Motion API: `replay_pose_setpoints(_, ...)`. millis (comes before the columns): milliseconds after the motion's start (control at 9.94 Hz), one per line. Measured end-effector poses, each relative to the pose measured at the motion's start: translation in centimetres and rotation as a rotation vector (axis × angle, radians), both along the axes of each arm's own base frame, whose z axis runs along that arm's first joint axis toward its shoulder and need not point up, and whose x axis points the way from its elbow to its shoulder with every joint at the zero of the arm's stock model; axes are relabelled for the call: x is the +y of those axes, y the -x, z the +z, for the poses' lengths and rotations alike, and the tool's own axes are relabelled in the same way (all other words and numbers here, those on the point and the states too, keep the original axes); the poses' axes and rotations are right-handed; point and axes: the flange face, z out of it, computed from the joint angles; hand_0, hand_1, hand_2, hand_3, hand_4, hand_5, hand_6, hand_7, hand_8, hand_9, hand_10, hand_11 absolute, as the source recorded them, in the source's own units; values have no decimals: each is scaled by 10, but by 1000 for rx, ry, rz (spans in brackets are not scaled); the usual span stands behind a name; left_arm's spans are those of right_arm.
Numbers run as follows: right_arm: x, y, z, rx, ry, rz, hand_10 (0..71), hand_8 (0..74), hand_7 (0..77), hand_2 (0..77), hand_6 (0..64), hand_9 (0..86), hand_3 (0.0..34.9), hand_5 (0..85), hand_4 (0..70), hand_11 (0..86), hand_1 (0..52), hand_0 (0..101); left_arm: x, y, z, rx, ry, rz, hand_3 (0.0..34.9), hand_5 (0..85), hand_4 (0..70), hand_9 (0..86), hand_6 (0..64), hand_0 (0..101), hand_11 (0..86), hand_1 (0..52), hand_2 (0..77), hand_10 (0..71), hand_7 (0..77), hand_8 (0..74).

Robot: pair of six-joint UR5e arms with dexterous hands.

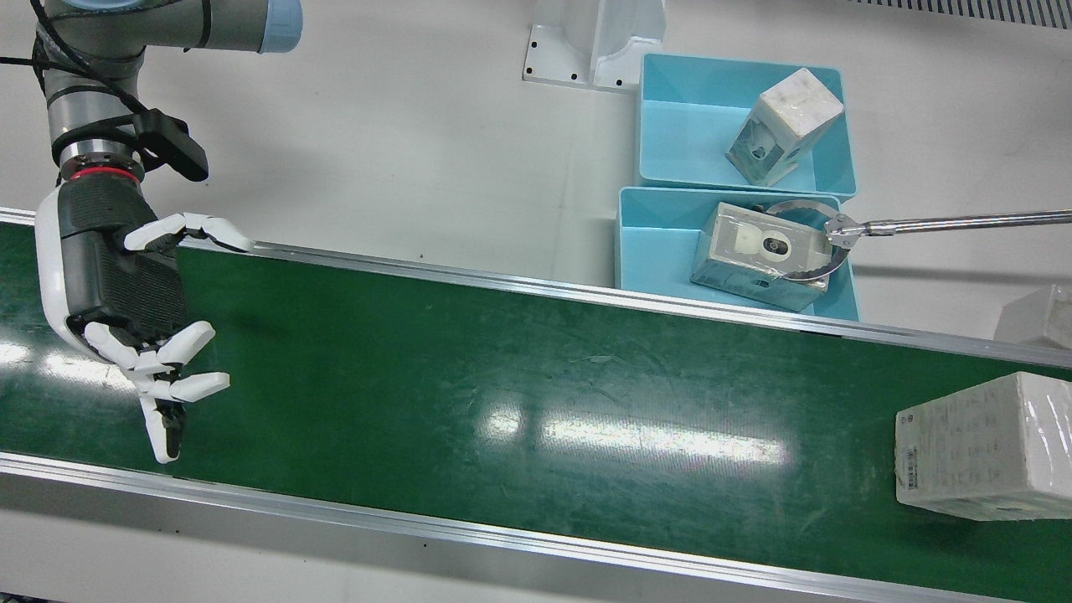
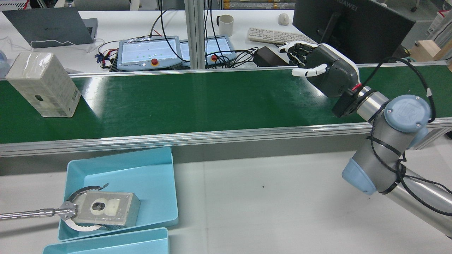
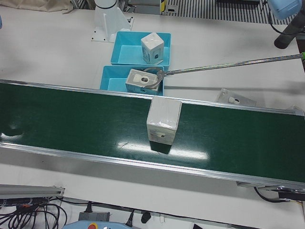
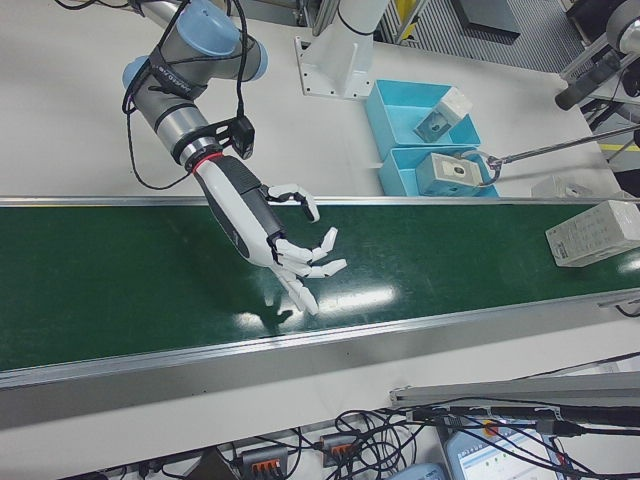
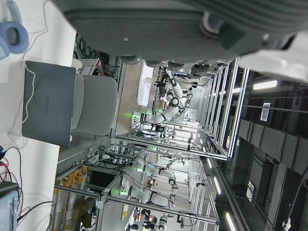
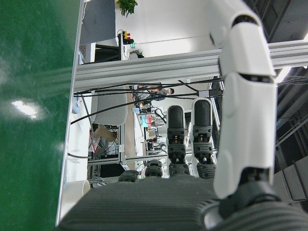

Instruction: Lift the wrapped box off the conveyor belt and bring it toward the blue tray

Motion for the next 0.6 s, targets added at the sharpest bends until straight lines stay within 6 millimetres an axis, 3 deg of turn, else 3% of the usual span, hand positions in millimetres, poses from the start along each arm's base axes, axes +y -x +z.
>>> replay_pose_setpoints(101,1,0,4,6,7,-1,0,16,322,131,93,65,4,284,213,16,93,489,0,0,0,0,0,0,0,11,0,0,0,0,5,0,11,0,5,5)
replay_pose_setpoints(201,3,-1,9,11,13,-2,0,16,322,131,93,65,4,284,213,16,93,489,0,0,0,0,0,0,0,11,0,0,0,0,0,0,5,0,5,5)
replay_pose_setpoints(302,4,0,12,14,18,-3,0,16,311,27,82,49,5,191,224,16,49,466,0,0,0,0,0,0,0,11,0,0,0,0,0,0,5,0,5,5)
replay_pose_setpoints(402,5,0,13,15,20,-4,0,11,289,22,98,49,4,213,218,16,22,443,0,0,0,0,0,0,0,11,0,0,0,0,0,0,11,5,5,5)
replay_pose_setpoints(503,6,1,14,16,20,-5,0,11,273,22,65,38,12,213,218,16,54,443,0,0,0,0,0,0,0,11,0,0,0,0,0,0,11,5,5,5)
replay_pose_setpoints(603,6,2,13,15,19,-6,0,5,262,38,76,38,14,207,202,16,125,465,0,0,0,0,0,0,0,11,0,0,0,0,0,0,11,5,5,5)
